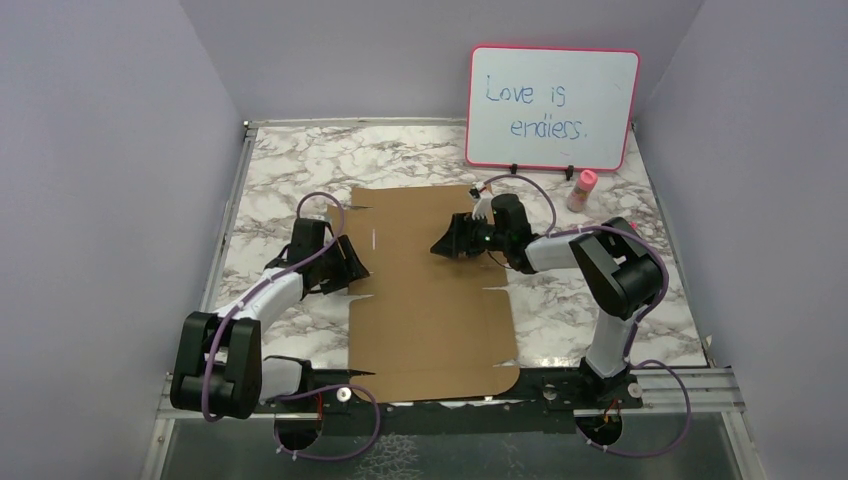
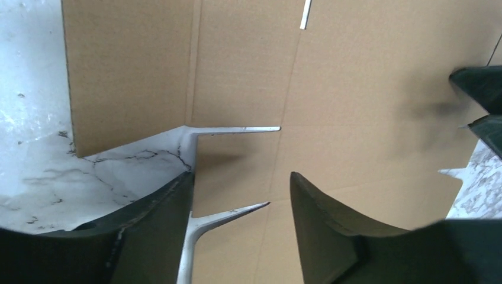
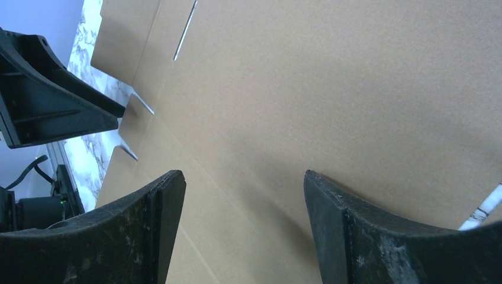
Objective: Fold the paper box
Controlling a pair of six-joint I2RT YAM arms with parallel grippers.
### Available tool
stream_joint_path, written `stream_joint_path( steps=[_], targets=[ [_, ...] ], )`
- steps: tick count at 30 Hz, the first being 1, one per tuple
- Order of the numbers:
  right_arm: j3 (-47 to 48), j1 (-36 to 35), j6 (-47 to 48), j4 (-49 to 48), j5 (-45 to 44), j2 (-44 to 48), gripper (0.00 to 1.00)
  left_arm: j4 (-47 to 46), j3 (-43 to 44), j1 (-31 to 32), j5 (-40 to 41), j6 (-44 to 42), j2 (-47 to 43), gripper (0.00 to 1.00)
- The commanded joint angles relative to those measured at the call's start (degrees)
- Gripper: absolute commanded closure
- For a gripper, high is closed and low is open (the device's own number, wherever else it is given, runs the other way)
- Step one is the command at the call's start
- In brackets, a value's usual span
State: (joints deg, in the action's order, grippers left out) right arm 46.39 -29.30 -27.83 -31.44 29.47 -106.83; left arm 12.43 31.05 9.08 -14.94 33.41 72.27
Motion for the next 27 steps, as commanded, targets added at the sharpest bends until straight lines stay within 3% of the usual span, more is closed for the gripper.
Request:
stream_joint_path(
  steps=[1, 9, 27],
  targets=[
    [-0.81, 0.03, 0.81, 1.7, -2.24, -1.06, 0.21, 1.65, 0.14, 0.02, -3.35, -1.63, -1.3, 0.43],
    [-0.73, 0.03, 0.68, 1.67, -2.11, -1.28, 0.21, 4.63, 1.87, 0.21, -3.52, -1.25, -5.73, 0.54],
    [-0.62, -0.01, 0.5, 1.79, -1.92, -1.39, 0.21, 9.08, 8.43, 5.75, 0.96, 0.51, -5.87, 0.59]
  ],
)
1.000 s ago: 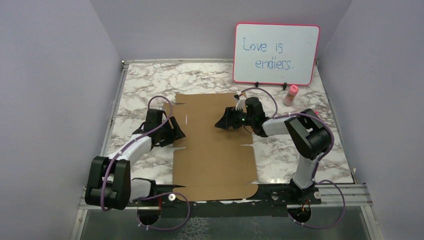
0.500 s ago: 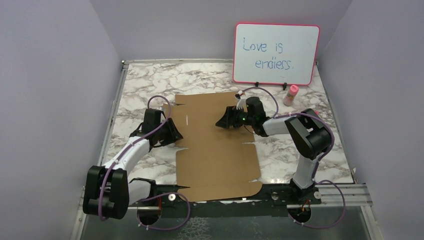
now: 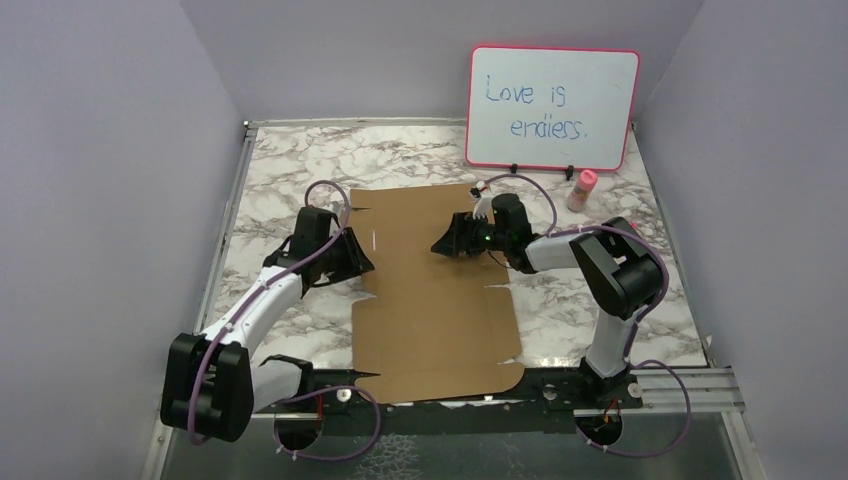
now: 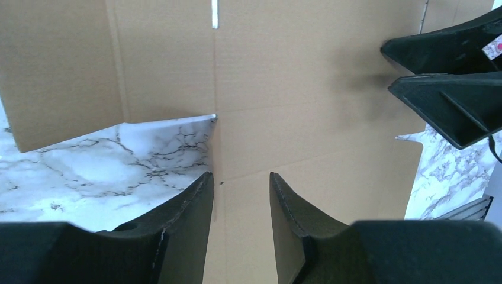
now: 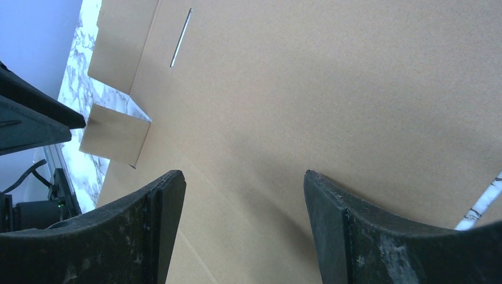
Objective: Fold the paper box
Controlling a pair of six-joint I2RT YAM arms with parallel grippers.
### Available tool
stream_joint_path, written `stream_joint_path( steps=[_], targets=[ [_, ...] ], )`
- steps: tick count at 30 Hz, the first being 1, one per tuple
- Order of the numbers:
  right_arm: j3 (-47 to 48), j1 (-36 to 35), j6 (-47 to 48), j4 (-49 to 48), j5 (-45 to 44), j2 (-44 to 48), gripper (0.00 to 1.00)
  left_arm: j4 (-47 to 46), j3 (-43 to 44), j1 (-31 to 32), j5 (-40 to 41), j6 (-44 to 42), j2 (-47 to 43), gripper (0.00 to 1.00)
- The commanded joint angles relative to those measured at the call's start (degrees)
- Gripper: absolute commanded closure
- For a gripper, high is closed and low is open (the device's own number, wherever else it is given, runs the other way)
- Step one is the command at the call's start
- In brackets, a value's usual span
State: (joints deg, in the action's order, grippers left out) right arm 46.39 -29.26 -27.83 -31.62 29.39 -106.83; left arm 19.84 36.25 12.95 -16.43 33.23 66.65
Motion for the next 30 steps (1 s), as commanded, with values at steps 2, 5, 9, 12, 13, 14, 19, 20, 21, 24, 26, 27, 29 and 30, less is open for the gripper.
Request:
stream_joint_path(
  steps=[2, 5, 9, 12, 13, 14, 19, 20, 21, 24, 26, 27, 29, 30],
  targets=[
    [-0.62, -0.02, 0.5, 1.99, -1.79, -1.34, 0.21, 2.0, 3.95, 3.19, 3.59, 0.9, 0.23, 0.59],
    [-0.6, -0.03, 0.5, 1.98, -1.82, -1.27, 0.21, 2.05, 4.84, 5.55, 5.28, 1.44, 1.17, 0.59],
    [-0.65, -0.02, 0.5, 1.99, -1.71, -1.19, 0.21, 2.17, 5.91, 8.3, 7.17, 1.67, 3.36, 0.59],
    [-0.69, -0.01, 0.5, 2.08, -1.85, -1.03, 0.21, 3.6, 6.0, 8.52, 9.88, 1.5, 3.53, 0.56],
    [-0.69, 0.02, 0.5, 2.03, -1.8, -1.02, 0.21, 4.11, 5.76, 8.45, 11.51, 1.41, 3.0, 0.55],
    [-0.71, -0.03, 0.5, 2.03, -1.83, -0.99, 0.21, 4.42, 5.18, 8.19, 12.6, 1.44, 1.99, 0.53],
    [-0.69, -0.02, 0.35, 1.85, -1.44, -1.1, 0.21, 2.17, 0.45, 2.5, 9.34, 1.38, -1.6, 0.5],
    [-0.69, -0.01, 0.33, 1.82, -1.42, -1.15, 0.21, 1.21, -0.54, 1.36, 7.81, 1.27, -1.93, 0.5],
    [-0.69, -0.01, 0.33, 1.8, -1.31, -1.21, 0.21, 0.16, -1.51, 0.52, 6.38, 1.23, -2.11, 0.49],
    [-0.69, -0.01, 0.32, 1.76, -1.18, -1.1, 0.21, -2.83, -4.39, -1.89, 2.78, 1.55, -1.38, 0.48],
    [-0.77, -0.06, 0.32, 1.81, -1.25, -0.95, 0.21, -4.96, -6.05, -3.46, 0.56, 1.78, -0.49, 0.48],
    [-0.82, -0.02, 0.39, 1.78, -1.32, -0.89, 0.21, -5.97, -6.76, -4.14, -0.37, 1.89, -0.13, 0.48],
    [-0.78, -0.01, 0.41, 1.82, -1.37, -0.92, 0.21, -7.62, -7.58, -5.3, -1.55, 1.83, 0.87, 0.48],
    [-0.78, 0.01, 0.41, 1.82, -1.26, -0.97, 0.21, -8.03, -7.79, -5.87, -1.85, 1.65, 1.5, 0.48]
  ],
)
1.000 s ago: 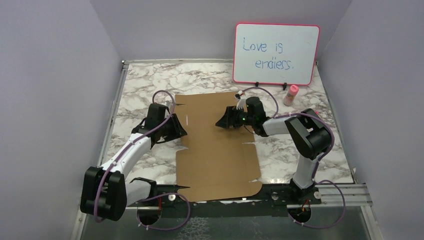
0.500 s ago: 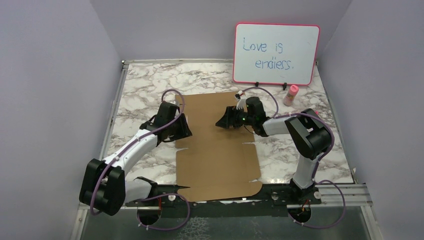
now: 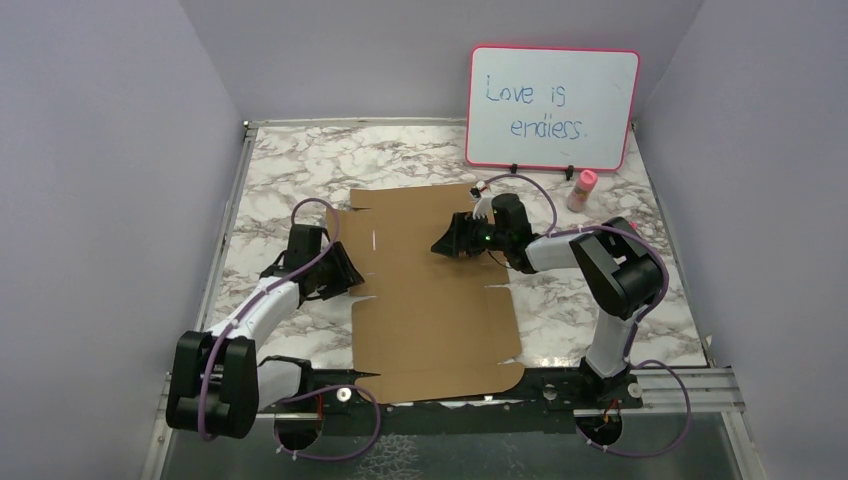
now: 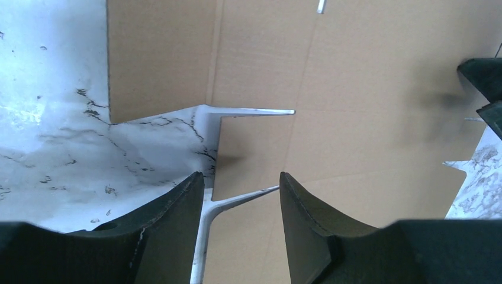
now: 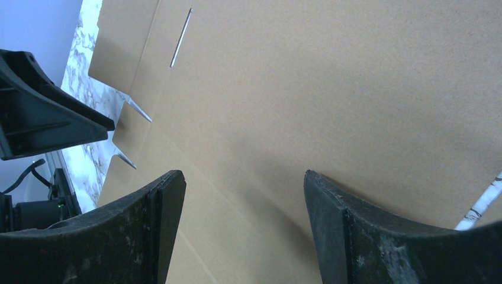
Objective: Fold the paper box
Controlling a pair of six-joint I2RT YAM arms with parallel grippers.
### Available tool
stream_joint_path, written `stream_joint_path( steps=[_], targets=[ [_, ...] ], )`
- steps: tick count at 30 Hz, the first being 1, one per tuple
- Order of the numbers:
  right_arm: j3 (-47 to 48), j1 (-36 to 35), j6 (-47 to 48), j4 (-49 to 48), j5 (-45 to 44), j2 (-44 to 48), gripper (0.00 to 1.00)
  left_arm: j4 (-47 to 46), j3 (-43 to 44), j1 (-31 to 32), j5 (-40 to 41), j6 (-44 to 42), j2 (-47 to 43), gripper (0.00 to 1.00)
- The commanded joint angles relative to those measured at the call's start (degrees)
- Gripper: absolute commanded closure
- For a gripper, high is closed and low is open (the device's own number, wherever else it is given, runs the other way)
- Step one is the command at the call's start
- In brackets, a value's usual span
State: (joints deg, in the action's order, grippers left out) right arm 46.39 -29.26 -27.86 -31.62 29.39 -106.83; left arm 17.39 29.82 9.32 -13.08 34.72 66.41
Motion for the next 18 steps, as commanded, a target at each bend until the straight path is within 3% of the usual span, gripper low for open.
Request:
stream_joint_path(
  steps=[1, 8, 18],
  targets=[
    [-0.71, -0.01, 0.43, 1.77, -1.14, -1.01, 0.21, -5.61, -1.5, -2.8, -5.39, -0.14, 2.36, 0.48],
    [-0.73, 0.03, 0.35, 1.77, -1.03, -1.01, 0.21, -6.77, -2.46, -4.4, -6.71, -0.88, 3.47, 0.49],
    [-0.68, -0.04, 0.08, 1.47, -0.64, -1.29, 0.21, -9.65, -2.48, -4.32, -13.46, 0.07, 1.75, 0.65]
  ],
)
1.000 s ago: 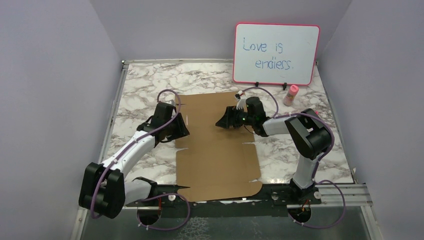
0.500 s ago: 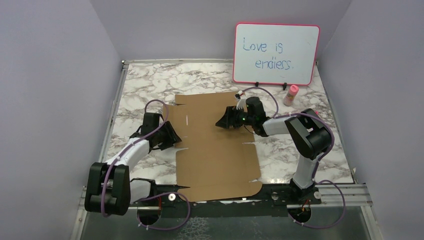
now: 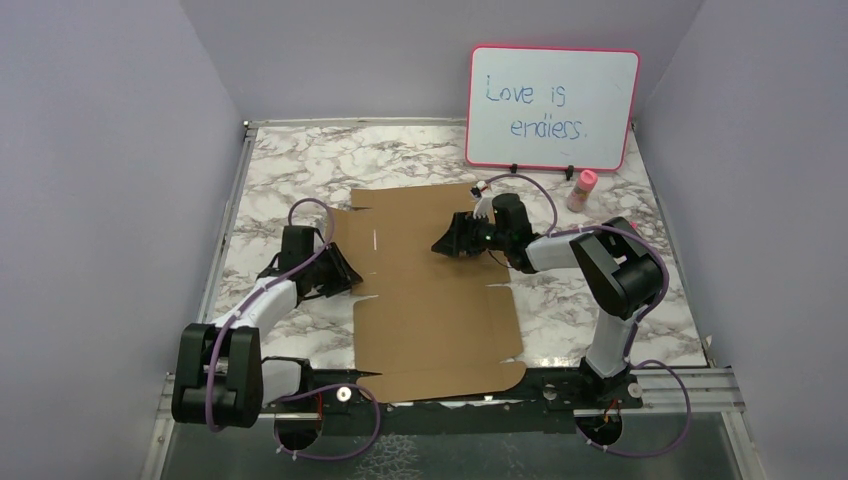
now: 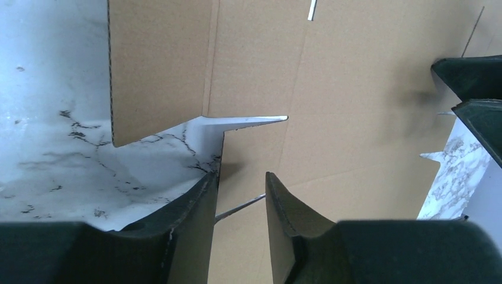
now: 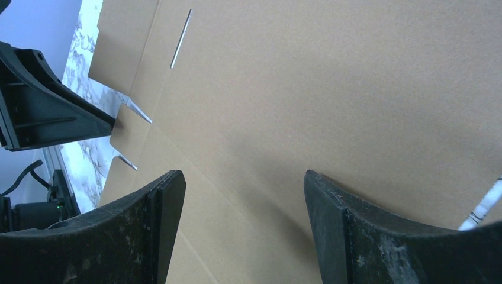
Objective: Fold the paper box
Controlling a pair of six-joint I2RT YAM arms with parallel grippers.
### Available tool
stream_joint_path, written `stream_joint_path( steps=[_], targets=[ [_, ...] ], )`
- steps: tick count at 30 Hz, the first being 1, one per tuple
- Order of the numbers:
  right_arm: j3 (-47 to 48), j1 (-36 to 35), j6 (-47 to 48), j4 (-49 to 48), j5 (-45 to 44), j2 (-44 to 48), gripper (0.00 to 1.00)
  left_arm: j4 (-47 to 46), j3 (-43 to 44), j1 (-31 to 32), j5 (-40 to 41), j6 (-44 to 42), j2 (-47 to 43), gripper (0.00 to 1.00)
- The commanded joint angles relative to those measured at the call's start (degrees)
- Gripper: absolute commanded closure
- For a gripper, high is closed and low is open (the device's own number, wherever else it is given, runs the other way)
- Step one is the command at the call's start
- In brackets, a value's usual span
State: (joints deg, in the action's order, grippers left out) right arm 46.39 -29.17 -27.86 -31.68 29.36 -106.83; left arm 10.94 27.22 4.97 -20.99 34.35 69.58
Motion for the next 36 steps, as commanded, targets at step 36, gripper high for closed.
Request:
stream_joint_path(
  steps=[36],
  targets=[
    [-0.69, -0.11, 0.42, 2.03, -0.94, -0.74, 0.21, 5.62, 11.07, 15.33, 10.19, 0.97, -0.4, 0.7]
  ],
)
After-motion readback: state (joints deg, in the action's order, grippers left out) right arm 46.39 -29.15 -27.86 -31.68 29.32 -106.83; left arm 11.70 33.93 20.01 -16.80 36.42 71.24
